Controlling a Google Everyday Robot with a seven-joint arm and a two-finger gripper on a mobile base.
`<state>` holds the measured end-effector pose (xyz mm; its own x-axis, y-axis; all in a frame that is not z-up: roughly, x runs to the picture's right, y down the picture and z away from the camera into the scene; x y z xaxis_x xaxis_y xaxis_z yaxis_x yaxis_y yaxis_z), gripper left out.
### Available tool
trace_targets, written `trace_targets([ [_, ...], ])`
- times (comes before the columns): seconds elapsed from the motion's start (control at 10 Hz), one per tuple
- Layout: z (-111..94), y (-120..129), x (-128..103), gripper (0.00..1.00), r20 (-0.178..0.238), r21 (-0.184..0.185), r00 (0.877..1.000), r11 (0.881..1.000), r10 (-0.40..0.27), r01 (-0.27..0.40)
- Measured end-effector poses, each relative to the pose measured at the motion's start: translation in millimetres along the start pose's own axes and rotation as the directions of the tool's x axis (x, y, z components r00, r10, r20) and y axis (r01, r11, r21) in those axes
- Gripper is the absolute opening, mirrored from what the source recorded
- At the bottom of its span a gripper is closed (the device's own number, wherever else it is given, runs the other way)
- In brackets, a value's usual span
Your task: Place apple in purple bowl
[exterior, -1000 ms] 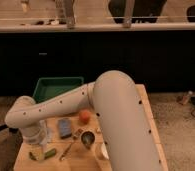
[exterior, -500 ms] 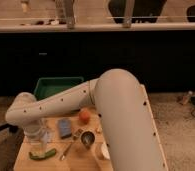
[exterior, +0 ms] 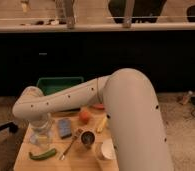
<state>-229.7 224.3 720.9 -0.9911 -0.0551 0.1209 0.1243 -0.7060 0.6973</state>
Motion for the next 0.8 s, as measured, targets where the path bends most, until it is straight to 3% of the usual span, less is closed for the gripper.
trace_targets([
  [0.4, -4, 35, -35, 0.80, -0.030, -0.012, 0.996, 0.996, 0.084, -0.085],
  [0.8, -4, 50, -53, 0.80, -0.052, -0.030, 0.984, 0.985, 0.170, -0.172],
])
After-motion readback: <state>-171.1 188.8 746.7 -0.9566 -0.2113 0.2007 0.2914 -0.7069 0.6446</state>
